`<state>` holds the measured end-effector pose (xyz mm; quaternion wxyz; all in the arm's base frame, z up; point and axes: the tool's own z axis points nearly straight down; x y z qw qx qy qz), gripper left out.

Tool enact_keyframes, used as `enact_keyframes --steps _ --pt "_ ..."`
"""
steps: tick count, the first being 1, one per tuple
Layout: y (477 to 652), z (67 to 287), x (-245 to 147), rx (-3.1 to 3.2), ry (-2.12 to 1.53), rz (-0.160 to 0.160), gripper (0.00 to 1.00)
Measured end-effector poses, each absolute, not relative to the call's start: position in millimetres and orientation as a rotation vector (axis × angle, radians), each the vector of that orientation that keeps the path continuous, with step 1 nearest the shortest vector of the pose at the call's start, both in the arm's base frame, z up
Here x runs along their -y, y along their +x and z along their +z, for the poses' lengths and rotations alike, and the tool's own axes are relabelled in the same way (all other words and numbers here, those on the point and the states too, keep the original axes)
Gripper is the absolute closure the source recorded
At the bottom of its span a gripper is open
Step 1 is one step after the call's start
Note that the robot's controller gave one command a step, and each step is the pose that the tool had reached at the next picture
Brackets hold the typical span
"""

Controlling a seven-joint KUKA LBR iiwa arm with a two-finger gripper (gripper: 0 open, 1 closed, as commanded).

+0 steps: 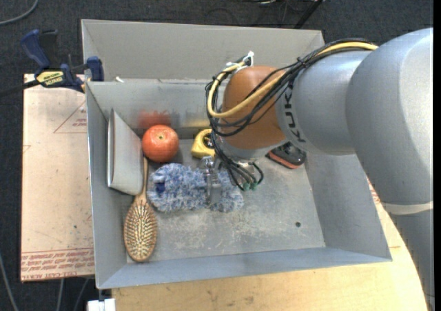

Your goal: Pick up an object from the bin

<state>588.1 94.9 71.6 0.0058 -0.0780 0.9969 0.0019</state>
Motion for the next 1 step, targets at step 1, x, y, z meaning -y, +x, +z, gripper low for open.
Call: enact_keyframes --steps 1 --pt "588.1 71.5 -94.8 -3.120 -0.244 0.006 1.00"
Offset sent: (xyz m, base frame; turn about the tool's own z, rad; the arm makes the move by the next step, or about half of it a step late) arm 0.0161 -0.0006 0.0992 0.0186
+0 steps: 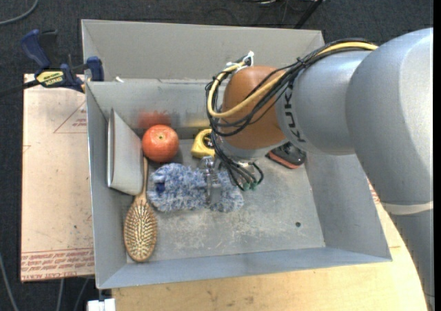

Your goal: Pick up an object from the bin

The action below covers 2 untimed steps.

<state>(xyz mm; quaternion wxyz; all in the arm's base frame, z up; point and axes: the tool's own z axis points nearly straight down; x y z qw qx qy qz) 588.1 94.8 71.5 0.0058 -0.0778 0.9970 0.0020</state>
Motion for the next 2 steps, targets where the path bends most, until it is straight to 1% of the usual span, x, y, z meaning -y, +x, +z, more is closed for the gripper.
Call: enact_keyframes --steps 1,2 --pt "604.8 170.6 -95.0 -3.120 -0.215 0.008 1.00" --pt "604.8 170.6 -94.9 -3.120 -0.215 0.009 1.00"
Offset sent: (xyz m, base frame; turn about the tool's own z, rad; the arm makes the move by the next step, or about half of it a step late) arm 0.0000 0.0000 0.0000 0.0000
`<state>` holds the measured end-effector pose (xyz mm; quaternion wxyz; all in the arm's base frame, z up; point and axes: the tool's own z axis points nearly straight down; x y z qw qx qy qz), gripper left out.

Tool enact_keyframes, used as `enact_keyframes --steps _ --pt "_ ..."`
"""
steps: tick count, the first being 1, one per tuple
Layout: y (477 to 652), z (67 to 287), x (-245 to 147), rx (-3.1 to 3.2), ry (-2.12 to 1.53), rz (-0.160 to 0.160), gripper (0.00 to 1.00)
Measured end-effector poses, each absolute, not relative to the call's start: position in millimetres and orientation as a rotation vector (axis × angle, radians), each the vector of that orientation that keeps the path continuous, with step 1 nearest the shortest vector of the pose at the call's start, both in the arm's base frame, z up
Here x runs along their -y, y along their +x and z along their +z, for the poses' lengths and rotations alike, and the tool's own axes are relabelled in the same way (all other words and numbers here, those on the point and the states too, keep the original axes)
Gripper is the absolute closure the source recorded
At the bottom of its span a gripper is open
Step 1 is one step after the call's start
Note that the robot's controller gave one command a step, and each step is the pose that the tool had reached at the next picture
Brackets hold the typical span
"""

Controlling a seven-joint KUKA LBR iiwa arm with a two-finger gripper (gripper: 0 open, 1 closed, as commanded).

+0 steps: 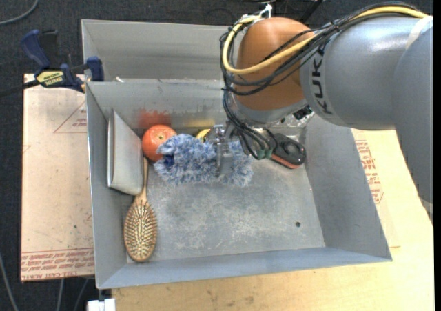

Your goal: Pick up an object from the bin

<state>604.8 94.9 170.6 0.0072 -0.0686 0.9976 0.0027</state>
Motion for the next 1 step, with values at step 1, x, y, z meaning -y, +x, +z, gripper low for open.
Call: enact_keyframes --steps 1 --pt "601.5 258.1 -84.2 -3.120 -0.150 0.011 1.00"
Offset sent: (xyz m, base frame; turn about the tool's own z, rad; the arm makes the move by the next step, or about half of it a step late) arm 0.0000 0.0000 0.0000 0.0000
